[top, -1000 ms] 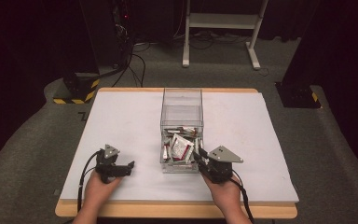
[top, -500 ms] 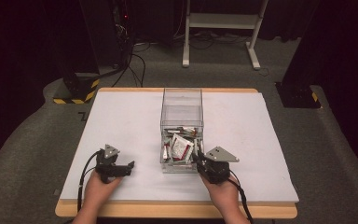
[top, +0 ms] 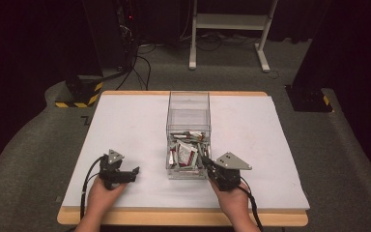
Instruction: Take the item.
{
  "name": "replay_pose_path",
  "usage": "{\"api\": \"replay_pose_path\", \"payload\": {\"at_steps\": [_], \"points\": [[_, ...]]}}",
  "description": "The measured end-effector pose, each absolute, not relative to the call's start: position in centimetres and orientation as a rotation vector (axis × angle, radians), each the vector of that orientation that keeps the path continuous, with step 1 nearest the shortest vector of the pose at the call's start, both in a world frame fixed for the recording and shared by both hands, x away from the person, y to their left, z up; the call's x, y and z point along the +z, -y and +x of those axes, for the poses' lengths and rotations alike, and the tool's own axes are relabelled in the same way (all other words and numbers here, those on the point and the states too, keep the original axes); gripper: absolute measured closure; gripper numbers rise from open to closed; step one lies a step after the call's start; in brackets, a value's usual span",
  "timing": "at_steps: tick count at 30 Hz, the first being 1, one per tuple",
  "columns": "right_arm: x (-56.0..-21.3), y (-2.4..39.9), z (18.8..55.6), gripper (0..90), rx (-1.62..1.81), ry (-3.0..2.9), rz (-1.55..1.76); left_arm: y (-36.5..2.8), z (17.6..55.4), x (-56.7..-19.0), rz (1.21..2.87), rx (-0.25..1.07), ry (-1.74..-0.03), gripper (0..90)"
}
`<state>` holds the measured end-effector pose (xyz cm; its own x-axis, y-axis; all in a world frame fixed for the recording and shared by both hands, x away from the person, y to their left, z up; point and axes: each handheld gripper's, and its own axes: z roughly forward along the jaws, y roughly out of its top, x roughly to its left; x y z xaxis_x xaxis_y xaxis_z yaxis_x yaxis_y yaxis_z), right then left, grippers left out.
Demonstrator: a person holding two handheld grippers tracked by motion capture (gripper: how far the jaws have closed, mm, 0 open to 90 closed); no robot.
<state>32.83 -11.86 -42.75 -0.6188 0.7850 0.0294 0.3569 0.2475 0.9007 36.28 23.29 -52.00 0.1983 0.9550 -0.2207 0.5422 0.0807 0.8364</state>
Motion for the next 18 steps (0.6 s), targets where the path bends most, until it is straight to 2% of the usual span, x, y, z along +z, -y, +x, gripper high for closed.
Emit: {"api": "replay_pose_path", "payload": {"at_steps": [18], "points": [[-41.3, 12.9, 32.3, 90.0, 1.419, -1.998, 1.030, -23.2, 36.3, -52.0, 1.573, 0.580, -1.463, 7.5]]}}
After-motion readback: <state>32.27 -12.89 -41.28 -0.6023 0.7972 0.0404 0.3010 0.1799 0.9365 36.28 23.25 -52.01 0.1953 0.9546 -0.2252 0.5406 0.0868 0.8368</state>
